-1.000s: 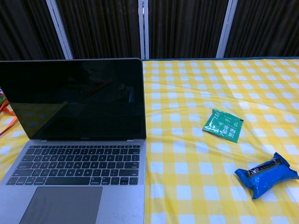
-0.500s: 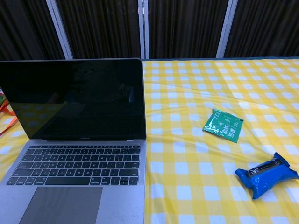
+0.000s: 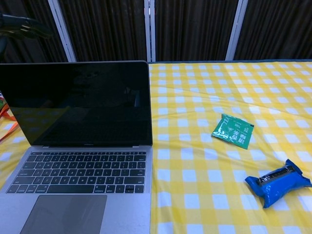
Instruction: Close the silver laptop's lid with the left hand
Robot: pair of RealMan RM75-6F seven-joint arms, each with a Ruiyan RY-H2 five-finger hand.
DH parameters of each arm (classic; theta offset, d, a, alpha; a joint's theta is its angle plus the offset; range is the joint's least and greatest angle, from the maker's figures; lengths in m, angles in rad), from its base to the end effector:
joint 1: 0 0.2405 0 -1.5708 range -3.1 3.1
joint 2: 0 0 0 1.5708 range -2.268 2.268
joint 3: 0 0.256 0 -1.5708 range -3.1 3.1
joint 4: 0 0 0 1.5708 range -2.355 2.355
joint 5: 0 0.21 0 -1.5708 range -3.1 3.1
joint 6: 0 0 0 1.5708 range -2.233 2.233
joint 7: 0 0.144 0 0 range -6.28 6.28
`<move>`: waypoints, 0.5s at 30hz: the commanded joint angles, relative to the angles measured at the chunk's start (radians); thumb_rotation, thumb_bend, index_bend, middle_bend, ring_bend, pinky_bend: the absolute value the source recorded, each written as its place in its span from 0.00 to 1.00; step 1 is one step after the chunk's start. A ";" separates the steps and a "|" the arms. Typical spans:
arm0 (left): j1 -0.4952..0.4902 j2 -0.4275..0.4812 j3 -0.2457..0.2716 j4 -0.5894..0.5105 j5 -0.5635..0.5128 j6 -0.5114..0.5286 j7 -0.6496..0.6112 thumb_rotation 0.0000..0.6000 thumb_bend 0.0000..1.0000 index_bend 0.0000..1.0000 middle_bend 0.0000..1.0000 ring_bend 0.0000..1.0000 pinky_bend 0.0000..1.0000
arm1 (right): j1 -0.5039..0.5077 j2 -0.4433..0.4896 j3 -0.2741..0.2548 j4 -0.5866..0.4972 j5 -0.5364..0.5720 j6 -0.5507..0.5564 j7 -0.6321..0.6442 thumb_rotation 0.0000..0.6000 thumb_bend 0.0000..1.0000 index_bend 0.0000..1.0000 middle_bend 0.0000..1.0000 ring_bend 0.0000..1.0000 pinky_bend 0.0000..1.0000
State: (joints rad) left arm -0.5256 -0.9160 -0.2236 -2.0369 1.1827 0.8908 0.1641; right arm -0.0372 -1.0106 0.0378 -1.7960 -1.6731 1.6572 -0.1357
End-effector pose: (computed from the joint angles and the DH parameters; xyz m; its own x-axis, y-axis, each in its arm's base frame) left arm -0.1618 0.2844 0.1330 0.3584 0.3431 0.8683 0.9179 -0.2993 -0.2606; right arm -0.2704 -0.1398 0.1898 0.4458 0.1197 0.8871 -0.8887 -0.0599 0.4546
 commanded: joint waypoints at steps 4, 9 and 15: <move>-0.079 -0.008 -0.016 0.031 -0.091 -0.118 -0.070 1.00 1.00 0.11 0.08 0.11 0.16 | 0.001 -0.001 0.001 0.001 0.003 -0.001 -0.001 1.00 0.00 0.00 0.00 0.00 0.00; -0.090 -0.001 -0.014 0.043 -0.087 -0.167 -0.149 1.00 1.00 0.14 0.21 0.23 0.29 | 0.001 0.000 0.002 0.000 0.005 -0.002 0.002 1.00 0.00 0.00 0.00 0.00 0.00; -0.088 0.015 -0.012 0.050 -0.038 -0.198 -0.249 1.00 1.00 0.21 0.30 0.31 0.34 | 0.000 -0.001 0.001 -0.003 0.003 -0.001 -0.002 1.00 0.00 0.00 0.00 0.00 0.00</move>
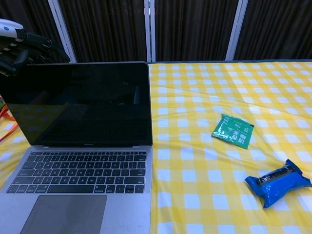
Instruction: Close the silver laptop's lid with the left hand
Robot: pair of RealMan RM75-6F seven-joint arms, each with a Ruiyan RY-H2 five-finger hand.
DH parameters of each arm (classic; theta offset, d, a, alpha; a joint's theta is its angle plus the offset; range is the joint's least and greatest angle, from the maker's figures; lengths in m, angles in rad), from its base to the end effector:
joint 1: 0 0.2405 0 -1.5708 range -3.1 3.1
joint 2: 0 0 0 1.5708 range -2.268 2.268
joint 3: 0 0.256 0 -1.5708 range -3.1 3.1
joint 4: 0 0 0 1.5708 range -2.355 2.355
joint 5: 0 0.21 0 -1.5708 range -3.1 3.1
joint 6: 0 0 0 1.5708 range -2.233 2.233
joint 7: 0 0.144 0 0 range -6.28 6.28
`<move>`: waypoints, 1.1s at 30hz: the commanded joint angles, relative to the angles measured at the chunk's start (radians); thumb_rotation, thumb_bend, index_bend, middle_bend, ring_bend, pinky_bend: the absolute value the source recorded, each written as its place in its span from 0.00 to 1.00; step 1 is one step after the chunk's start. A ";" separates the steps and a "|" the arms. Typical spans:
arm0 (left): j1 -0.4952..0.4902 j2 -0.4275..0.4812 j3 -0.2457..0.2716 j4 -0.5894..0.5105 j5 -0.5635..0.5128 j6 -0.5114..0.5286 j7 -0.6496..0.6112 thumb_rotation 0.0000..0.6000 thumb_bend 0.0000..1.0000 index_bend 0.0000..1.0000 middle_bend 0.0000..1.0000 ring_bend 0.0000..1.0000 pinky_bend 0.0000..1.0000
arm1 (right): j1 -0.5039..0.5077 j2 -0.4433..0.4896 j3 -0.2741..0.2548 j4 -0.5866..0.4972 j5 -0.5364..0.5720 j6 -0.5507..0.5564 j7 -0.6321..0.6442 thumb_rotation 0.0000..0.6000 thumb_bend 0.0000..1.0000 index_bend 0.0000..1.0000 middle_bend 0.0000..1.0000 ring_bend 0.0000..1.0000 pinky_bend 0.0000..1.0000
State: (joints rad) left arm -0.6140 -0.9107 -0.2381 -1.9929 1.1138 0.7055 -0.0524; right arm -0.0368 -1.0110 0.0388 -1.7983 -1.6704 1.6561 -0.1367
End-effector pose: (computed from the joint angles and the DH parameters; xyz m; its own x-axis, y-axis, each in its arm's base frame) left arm -0.1565 0.2989 0.1191 0.2028 0.5155 0.8326 0.9688 -0.2293 -0.0941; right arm -0.2703 -0.1402 0.1897 0.4445 0.1196 0.8877 -0.8895 -0.0577 0.4532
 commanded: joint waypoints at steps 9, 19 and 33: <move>0.035 0.050 0.047 -0.036 0.172 0.013 -0.088 1.00 1.00 0.24 0.32 0.32 0.34 | -0.001 0.000 0.001 -0.004 0.001 0.002 -0.005 1.00 0.00 0.00 0.00 0.00 0.00; 0.048 0.077 0.099 -0.070 0.267 0.017 -0.107 1.00 1.00 0.25 0.32 0.32 0.34 | -0.002 -0.002 0.002 -0.007 0.003 0.002 -0.010 1.00 0.00 0.00 0.00 0.00 0.00; 0.026 0.123 0.208 -0.120 0.498 -0.048 -0.277 1.00 1.00 0.27 0.32 0.32 0.34 | -0.006 0.003 0.007 -0.010 0.009 0.012 -0.004 1.00 0.00 0.00 0.00 0.00 0.00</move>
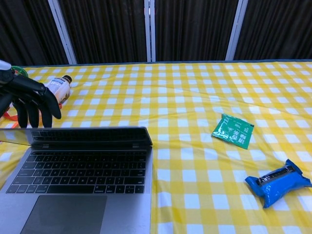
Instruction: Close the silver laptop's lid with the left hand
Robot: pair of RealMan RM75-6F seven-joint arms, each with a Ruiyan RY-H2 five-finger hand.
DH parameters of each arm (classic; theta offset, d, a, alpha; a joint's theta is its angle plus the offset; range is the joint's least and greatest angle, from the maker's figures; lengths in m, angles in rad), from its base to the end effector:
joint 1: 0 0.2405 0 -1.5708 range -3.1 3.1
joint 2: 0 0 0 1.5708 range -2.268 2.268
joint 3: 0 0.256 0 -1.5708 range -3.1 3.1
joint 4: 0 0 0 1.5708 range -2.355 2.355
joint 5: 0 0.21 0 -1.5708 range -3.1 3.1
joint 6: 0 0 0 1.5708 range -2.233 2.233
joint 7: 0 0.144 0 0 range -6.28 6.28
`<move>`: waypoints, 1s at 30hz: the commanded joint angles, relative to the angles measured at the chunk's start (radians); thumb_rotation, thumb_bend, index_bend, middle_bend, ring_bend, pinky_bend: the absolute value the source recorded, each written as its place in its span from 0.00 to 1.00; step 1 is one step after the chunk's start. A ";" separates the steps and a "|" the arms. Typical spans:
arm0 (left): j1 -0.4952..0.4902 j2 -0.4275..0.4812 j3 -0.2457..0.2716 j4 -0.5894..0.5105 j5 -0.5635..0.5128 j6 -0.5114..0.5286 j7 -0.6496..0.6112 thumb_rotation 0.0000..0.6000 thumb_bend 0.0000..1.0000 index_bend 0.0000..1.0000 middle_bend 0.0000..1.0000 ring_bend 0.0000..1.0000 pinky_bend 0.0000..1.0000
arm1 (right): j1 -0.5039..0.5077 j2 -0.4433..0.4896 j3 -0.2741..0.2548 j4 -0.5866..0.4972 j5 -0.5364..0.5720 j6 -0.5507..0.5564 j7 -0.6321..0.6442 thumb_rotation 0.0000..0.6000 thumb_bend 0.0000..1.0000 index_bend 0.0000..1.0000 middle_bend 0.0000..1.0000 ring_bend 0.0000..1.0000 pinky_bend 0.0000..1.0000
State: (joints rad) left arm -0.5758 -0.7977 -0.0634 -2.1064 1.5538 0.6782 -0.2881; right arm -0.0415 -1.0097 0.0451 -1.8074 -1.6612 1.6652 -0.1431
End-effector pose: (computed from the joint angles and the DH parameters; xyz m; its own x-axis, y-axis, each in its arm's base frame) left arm -0.1562 0.2298 0.1110 0.2943 0.6638 0.6876 0.9286 -0.3686 -0.0415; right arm -0.2696 -0.1400 0.1920 0.4436 0.1320 0.8865 -0.8909 -0.0432 0.4522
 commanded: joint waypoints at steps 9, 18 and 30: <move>-0.020 -0.064 0.110 0.039 0.126 -0.043 0.004 1.00 1.00 0.28 0.32 0.32 0.34 | -0.005 0.006 0.001 -0.002 -0.003 0.010 0.010 1.00 0.00 0.00 0.00 0.00 0.00; -0.002 -0.180 0.151 0.105 0.108 -0.027 0.051 1.00 1.00 0.29 0.32 0.32 0.34 | -0.007 0.009 0.002 -0.001 0.000 0.012 0.019 1.00 0.00 0.00 0.00 0.00 0.00; -0.001 -0.301 0.196 0.201 0.062 -0.032 0.093 1.00 1.00 0.29 0.32 0.32 0.34 | -0.007 0.011 0.003 -0.001 -0.001 0.013 0.022 1.00 0.00 0.00 0.00 0.00 0.00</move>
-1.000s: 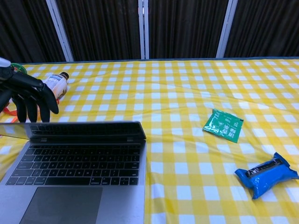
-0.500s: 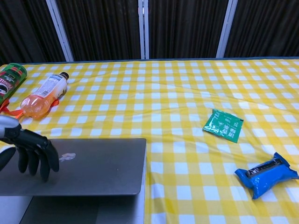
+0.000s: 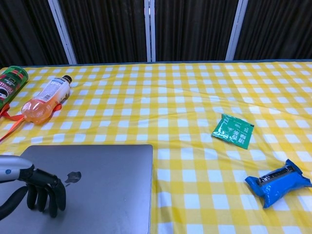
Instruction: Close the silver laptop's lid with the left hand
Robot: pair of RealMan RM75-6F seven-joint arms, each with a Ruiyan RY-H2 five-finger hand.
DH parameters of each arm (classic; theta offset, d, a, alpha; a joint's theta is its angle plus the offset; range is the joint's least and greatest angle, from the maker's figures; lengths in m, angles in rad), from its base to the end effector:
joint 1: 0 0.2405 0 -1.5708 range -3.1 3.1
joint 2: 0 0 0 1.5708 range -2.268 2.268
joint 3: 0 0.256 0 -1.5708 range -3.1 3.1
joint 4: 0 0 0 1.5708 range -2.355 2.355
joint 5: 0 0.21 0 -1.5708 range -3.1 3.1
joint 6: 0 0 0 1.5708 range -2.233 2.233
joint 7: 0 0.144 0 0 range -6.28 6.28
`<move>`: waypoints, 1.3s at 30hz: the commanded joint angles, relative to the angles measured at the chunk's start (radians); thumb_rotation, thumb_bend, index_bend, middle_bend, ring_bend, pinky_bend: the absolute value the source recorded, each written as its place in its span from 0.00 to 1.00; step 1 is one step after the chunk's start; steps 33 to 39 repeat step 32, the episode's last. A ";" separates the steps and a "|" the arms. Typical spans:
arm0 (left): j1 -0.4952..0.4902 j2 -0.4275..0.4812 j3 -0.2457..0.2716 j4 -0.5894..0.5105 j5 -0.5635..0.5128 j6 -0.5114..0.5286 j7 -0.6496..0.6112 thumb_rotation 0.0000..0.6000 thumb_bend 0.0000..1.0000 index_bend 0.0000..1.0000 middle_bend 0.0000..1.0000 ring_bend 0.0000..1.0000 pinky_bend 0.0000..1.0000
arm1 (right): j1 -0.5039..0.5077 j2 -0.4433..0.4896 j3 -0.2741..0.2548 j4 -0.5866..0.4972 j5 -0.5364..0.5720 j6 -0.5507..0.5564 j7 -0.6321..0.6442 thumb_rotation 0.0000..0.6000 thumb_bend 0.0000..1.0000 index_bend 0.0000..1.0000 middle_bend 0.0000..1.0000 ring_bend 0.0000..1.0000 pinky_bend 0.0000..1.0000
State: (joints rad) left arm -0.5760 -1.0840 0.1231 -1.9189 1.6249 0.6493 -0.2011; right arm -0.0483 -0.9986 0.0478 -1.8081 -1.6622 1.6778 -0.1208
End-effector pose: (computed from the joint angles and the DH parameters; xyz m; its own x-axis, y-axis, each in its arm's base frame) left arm -0.2001 0.1884 0.0306 0.3593 0.7754 0.5194 0.9147 -0.4029 -0.0313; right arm -0.2700 -0.1384 0.1969 0.4324 0.1428 0.8903 -0.8963 -0.0400 0.4417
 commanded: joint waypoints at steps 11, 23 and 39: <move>-0.002 -0.004 0.017 -0.002 -0.006 0.064 -0.013 1.00 1.00 0.30 0.32 0.32 0.35 | -0.001 0.004 0.002 0.000 0.002 0.003 0.009 1.00 0.00 0.00 0.00 0.00 0.00; 0.219 0.162 -0.079 -0.069 0.021 0.657 0.138 1.00 0.54 0.14 0.05 0.02 0.00 | -0.004 0.007 0.000 -0.002 -0.010 0.010 0.017 1.00 0.00 0.00 0.00 0.00 0.00; 0.429 0.104 -0.087 -0.106 -0.068 0.943 0.416 1.00 0.00 0.00 0.00 0.00 0.00 | -0.005 0.008 0.004 0.000 -0.007 0.015 0.019 1.00 0.00 0.00 0.00 0.00 0.00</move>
